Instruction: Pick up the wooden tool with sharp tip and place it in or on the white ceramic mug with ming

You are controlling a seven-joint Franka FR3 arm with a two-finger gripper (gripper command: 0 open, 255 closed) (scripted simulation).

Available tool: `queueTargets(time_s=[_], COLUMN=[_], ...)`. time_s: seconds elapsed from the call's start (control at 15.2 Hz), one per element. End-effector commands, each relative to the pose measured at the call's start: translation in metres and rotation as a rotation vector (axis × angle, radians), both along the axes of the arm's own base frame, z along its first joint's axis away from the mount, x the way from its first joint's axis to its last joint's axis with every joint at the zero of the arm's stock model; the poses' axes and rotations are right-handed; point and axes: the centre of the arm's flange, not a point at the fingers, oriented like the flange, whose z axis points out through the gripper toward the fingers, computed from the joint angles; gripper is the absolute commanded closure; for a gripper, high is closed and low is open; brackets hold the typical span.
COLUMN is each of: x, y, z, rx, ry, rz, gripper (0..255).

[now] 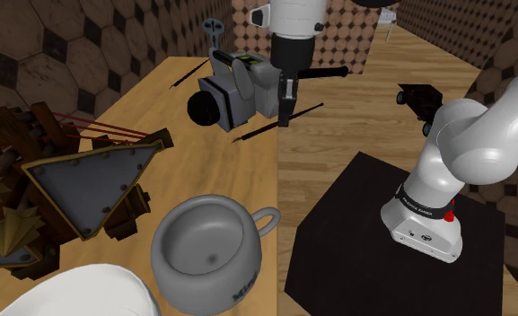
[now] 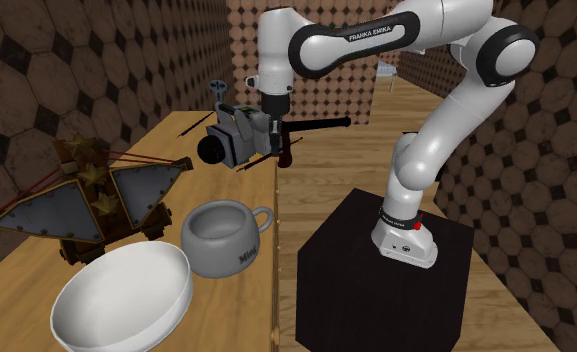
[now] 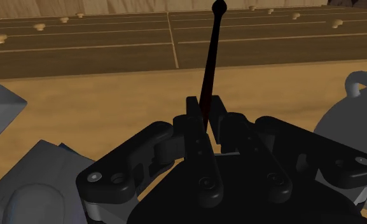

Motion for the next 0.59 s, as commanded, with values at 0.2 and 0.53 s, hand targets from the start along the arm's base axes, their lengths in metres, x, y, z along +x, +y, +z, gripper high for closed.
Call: queueTargets(time_s=[0.2,0.53], x=[0.0,-0.01], y=[-0.001,0.024], z=[0.027,0.04], rx=[0.0,0.0], ry=[0.0,0.0], rz=[0.0,0.0], gripper=[255,255])
